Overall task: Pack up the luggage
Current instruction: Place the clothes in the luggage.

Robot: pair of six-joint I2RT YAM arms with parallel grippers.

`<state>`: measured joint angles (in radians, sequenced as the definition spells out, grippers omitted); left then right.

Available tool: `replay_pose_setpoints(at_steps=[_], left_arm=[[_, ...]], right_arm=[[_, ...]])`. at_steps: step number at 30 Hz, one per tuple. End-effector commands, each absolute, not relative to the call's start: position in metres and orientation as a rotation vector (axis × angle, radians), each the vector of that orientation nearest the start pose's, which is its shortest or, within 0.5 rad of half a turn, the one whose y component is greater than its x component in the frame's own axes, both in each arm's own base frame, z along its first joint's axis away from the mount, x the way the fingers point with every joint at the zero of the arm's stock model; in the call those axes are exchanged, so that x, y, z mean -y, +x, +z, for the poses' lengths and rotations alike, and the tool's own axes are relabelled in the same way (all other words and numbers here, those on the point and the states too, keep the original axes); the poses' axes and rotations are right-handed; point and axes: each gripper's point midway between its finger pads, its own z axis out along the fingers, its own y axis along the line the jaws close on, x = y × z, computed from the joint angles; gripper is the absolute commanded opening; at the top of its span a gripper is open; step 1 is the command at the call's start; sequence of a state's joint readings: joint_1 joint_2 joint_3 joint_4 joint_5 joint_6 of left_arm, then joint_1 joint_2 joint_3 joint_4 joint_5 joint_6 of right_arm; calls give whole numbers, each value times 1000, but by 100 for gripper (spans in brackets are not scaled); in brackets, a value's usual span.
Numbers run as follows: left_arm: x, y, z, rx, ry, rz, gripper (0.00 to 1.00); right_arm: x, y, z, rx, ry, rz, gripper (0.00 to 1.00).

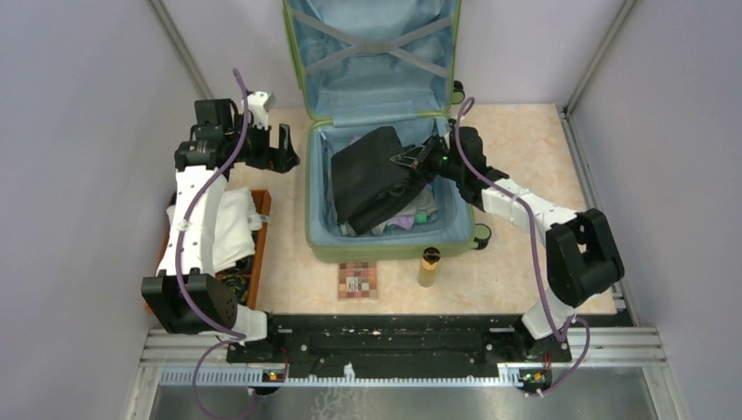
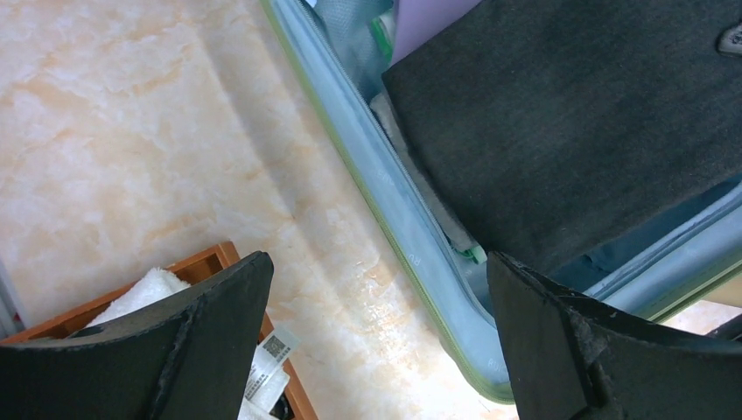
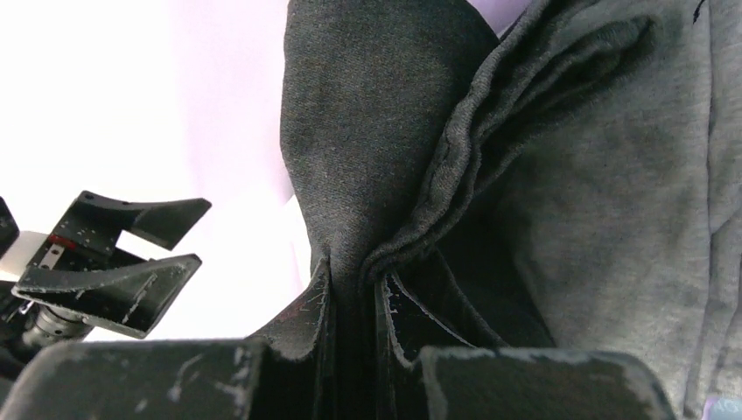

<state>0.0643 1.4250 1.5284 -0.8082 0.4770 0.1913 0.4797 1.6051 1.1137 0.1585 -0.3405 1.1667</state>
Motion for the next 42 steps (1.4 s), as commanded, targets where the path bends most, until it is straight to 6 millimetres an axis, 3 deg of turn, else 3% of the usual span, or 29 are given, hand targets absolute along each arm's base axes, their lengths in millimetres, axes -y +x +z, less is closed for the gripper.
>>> replay_pose_setpoints(at_steps=[1, 8, 13, 19, 28, 33, 36, 42], left_arm=[[56, 382, 278, -2133, 439, -443, 98], [54, 385, 284, -2116, 415, -422, 98], [48, 387, 291, -2101, 373, -385, 98], [49, 384, 288, -2100, 375, -389, 98], [57, 382, 282, -2103, 401, -446, 98], [67, 381, 275, -2109, 428, -503, 98], [78, 381, 269, -2121, 454, -521, 98], [114, 378, 255, -2135, 555, -516, 99]], right_arm=[[-329, 393, 309, -1857, 339, 1538, 0], [-375, 379, 390, -1753, 147, 1632, 0], [-397, 367, 412, -1711, 82, 1744, 0], [-370, 374, 356, -1795, 244, 1614, 0], [-312, 399, 251, -1862, 487, 1437, 0], [-281, 401, 225, -1873, 531, 1280, 0], [-273, 401, 216, -1873, 547, 1237, 0], [-252, 402, 187, -1870, 645, 1126, 0]])
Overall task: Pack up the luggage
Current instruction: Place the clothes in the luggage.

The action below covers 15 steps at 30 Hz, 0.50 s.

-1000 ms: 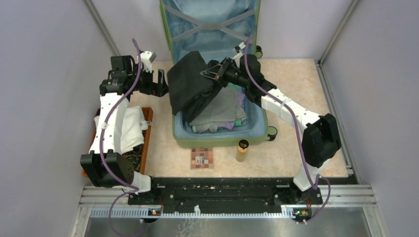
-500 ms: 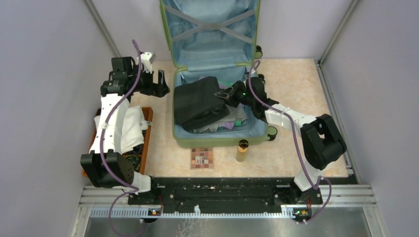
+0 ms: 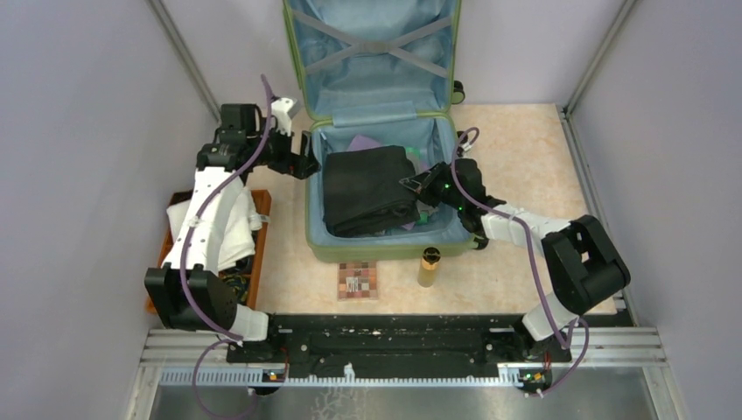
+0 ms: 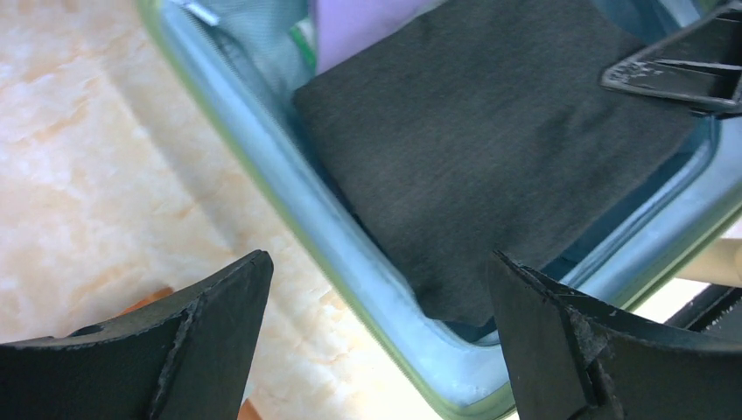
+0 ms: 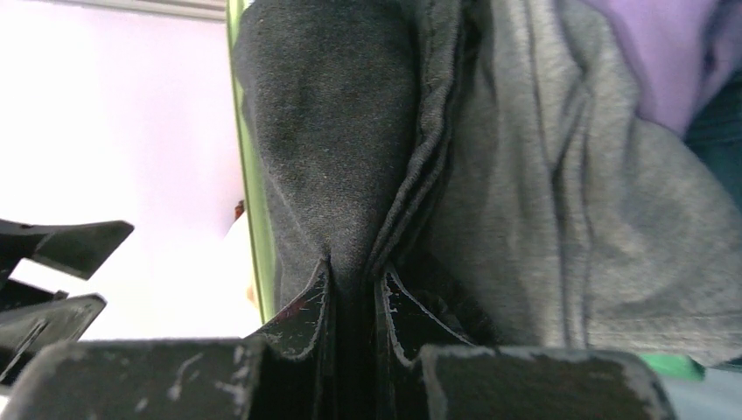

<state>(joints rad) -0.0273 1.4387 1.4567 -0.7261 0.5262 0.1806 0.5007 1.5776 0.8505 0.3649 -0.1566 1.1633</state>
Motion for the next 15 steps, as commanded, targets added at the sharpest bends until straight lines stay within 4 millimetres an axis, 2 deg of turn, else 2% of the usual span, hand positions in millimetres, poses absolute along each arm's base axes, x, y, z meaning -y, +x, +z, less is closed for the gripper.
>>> replay_pose_setpoints(at_steps=[1, 7, 11, 15], left_arm=[[120, 378, 254, -2135, 572, -513, 98], [149, 379, 233, -2162, 653, -517, 98], [160, 381, 213, -2188, 692, -533, 99], [169, 378, 187, -2212, 751, -538, 99]], right_arm=[[-251, 402, 181, -1884, 654, 1110, 0], [-243, 404, 154, -1923, 698, 1030, 0], [-233, 404, 149, -1941, 725, 971, 1], [-227, 403, 158, -2006, 672, 891, 45]])
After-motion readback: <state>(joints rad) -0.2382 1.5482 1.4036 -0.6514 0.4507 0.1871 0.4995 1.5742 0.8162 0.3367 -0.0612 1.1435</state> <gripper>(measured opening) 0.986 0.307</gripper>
